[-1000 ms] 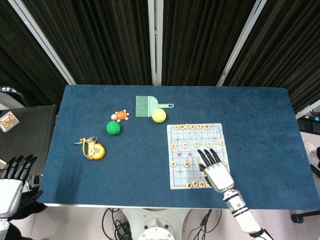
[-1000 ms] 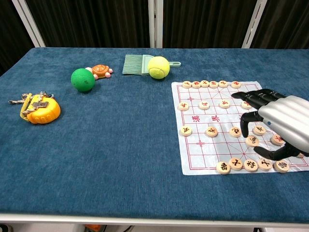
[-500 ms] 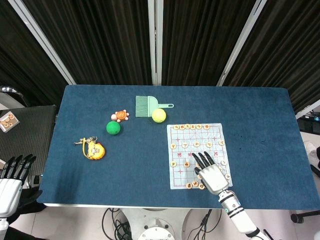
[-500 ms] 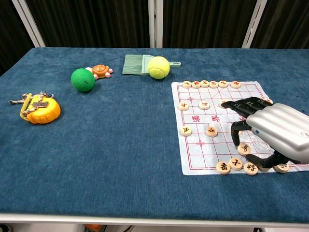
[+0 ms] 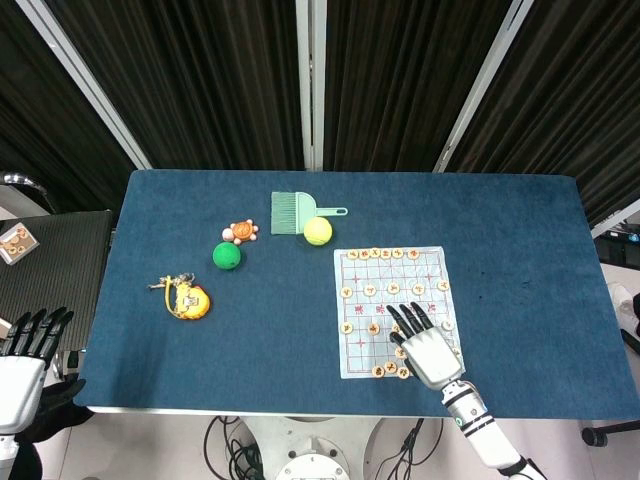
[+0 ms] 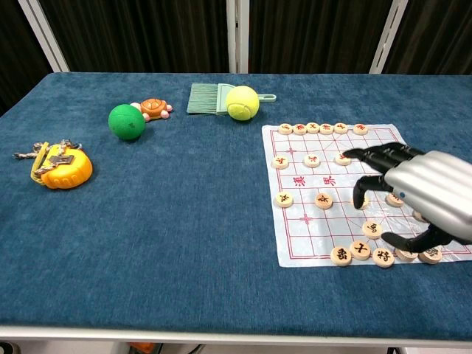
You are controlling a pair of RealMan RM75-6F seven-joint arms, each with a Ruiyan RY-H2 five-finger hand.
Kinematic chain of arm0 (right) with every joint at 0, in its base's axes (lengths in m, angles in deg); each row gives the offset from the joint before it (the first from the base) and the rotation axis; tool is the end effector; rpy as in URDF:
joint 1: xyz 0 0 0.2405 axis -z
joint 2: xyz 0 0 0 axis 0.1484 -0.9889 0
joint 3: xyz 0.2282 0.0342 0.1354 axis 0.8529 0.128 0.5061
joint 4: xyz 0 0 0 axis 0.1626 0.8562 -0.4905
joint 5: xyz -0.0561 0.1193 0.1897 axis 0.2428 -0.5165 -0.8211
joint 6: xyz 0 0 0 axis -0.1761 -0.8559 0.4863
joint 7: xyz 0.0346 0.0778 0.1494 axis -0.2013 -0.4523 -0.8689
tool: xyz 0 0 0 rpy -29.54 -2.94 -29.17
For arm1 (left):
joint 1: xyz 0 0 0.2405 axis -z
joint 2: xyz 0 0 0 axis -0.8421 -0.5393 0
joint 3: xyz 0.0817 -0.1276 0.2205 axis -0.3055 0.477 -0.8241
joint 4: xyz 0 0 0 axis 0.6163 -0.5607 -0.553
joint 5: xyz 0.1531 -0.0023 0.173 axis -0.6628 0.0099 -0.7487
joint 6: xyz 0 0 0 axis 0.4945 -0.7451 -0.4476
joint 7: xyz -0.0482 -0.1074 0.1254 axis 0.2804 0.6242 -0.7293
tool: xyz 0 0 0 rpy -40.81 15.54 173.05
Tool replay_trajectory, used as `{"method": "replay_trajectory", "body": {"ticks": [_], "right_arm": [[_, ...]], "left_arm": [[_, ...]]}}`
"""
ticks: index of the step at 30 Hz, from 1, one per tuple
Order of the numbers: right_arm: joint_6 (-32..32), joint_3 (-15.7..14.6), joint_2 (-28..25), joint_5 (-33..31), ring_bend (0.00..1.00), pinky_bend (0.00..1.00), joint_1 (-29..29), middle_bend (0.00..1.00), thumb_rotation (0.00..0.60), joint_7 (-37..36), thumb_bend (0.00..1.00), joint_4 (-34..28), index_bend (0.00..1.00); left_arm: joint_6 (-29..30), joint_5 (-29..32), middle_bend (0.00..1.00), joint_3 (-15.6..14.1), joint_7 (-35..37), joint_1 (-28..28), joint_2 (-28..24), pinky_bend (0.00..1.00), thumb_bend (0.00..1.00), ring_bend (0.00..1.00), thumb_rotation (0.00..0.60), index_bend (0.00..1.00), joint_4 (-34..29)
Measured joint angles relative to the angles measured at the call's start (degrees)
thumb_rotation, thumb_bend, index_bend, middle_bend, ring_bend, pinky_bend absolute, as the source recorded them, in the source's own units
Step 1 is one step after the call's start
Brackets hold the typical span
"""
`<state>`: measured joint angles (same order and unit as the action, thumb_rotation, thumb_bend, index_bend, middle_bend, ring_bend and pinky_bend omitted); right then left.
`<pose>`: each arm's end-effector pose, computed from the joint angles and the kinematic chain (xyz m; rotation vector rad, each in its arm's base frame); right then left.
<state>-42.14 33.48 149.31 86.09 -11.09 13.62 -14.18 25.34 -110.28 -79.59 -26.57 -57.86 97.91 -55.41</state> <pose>-0.2185 -0.2408 -0.0557 1.9297 -0.7347 0.8159 -0.3253 0.1596 0.1503 -1.4674 -0.8030 -0.9285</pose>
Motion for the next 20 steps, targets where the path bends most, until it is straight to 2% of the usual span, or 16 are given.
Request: {"method": "replay_trajectory", "body": {"ticks": [5, 9, 12, 17, 20], "right_arm": [[-6.9, 0.3, -4.7, 3.7, 0.0, 0.0, 1.5, 0.0, 0.6, -2.7, 0.21, -3.5, 0.3], [-13.8, 0.2, -11.1, 6.4, 0.0, 0.0, 4.1, 0.0, 0.6, -5.6, 0.19, -6.3, 0.09], [-19.9, -0.1, -15.7, 7.8, 0.0, 0.0, 7.1, 0.0, 0.6, -9.3, 0.17, -6.9, 0.0], [-28.8, -0.4, -20.1, 7.4, 0.0, 0.0, 13.3, 0.0, 0.6, -18.6, 0.17, -3.9, 0.0], [-30.6, -0.6, -21.8, 4.8, 0.0, 0.0, 16.9, 0.0, 0.6, -24.1, 0.17, -0.7, 0.0]], "left_arm": [[-0.2, -0.1, 0.05, 0.0, -0.5, 0.1, 0.0, 0.0, 0.13, 0.0, 0.6, 0.07, -0.4], [-0.2, -0.2, 0.05, -0.1, -1.1, 0.1, 0.0, 0.0, 0.13, 0.0, 0.6, 0.07, -1.0], [-0.3, -0.3, 0.05, -0.2, -1.8, 0.0, -0.2, 0.0, 0.13, 0.0, 0.6, 0.07, -1.6], [-0.6, -0.4, 0.05, -0.2, -2.7, 0.2, -0.5, 0.0, 0.13, 0.0, 0.6, 0.07, -2.3], [-0.9, -0.4, 0.05, -0.1, -3.2, 0.3, -0.5, 0.0, 0.13, 0.0, 0.6, 0.07, -2.7]]}}
